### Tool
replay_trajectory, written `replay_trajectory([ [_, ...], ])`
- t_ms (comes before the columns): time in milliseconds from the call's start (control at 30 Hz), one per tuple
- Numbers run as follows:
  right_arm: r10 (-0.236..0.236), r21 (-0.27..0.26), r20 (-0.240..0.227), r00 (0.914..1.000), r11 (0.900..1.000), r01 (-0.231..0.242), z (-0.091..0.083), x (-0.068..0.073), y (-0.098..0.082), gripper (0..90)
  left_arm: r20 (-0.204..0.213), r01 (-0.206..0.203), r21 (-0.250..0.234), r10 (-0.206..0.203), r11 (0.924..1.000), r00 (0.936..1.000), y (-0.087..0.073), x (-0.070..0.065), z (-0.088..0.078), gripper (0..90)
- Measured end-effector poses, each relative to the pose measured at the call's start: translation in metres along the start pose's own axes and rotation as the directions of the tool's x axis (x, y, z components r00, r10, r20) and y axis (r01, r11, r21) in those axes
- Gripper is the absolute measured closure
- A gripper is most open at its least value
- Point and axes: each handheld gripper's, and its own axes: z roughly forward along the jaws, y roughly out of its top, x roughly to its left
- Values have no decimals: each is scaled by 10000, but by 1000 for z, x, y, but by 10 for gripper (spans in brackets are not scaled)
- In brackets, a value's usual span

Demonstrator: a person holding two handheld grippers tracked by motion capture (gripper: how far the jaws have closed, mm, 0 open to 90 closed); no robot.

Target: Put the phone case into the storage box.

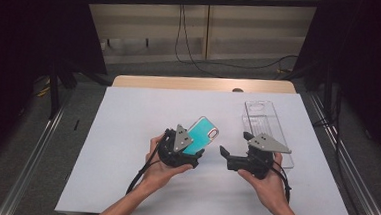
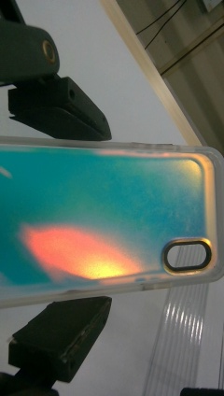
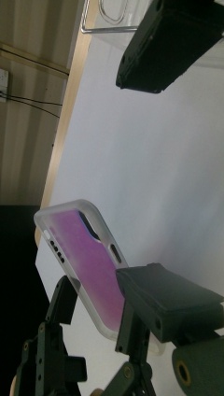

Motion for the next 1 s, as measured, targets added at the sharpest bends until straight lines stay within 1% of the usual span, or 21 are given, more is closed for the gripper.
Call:
replay_trajectory([
  [100,-234,236,-40,9997,9994,235,3,3,3,62,-142,-1,-74,0,10000,9999,-2,0,-1,173],
  [167,-156,407,-102,9998,9990,160,5,4,4,50,-289,-46,-89,44,10000,9996,-1,-1,-2,173],
  [233,-288,771,-136,9995,9966,298,6,4,6,49,-408,-90,-73,87,9999,9991,-2,-3,-2,173],
  [267,-198,974,-214,9996,9950,218,7,4,8,46,-447,-76,-103,72,9999,9990,-2,-4,-2,172],
  [300,-109,1037,-315,9994,9945,141,7,3,9,46,-464,-152,-65,149,9999,9988,-3,-5,-2,172],
  [333,-69,1025,-332,9994,9947,103,8,3,9,46,-504,-170,-88,166,9998,9986,-4,-7,-2,173],
  [433,340,1067,-475,9983,9939,-287,8,0,12,52,-579,-242,-117,235,9996,9980,-5,-10,-1,173],
  [533,549,1081,-451,9975,9929,-498,7,-2,15,49,-674,-369,-202,355,9991,9971,-4,-12,-1,173],
  [633,905,1387,-618,9940,9870,-812,8,-3,18,49,-763,-452,-282,430,9986,9962,-4,-15,-1,173],
  [667,1060,1588,-691,9920,9828,-939,8,-4,19,49,-774,-464,-291,441,9985,9960,-4,-16,-1,173],
  [700,1200,2020,-809,9895,9741,-1016,9,-5,21,51,-812,-461,-324,434,9984,9958,-4,-17,-1,173],
  [767,1358,2621,-898,9867,9590,-1081,11,-6,24,52,-799,-427,-364,396,9984,9960,-3,-17,-1,173],
  [800,1325,2609,-884,9872,9596,-1054,12,-6,24,55,-779,-469,-340,442,9983,9960,-3,-18,0,173],
  [833,1214,2523,-771,9896,9626,-984,12,-5,25,54,-767,-482,-327,456,9983,9960,-3,-18,0,173],
  [867,1063,2582,-532,9929,9620,-891,13,-5,25,54,-803,-533,-325,506,9980,9955,-3,-19,0,173],
  [900,1049,2734,-420,9936,9577,-895,14,-5,25,57,-782,-542,-316,516,9980,9956,-3,-19,1,173],
  [933,1037,2841,-446,9936,9548,-869,15,-6,26,72,-803,-561,-324,533,9979,9953,-3,-19,1,173],
  [967,1022,2889,-414,9939,9535,-860,15,-6,27,89,-833,-581,-356,550,9977,9950,-3,-20,1,173],
  [1000,979,2946,-351,9946,9520,-833,15,-6,27,87,-846,-599,-387,564,9975,9948,-3,-21,2,173],
])
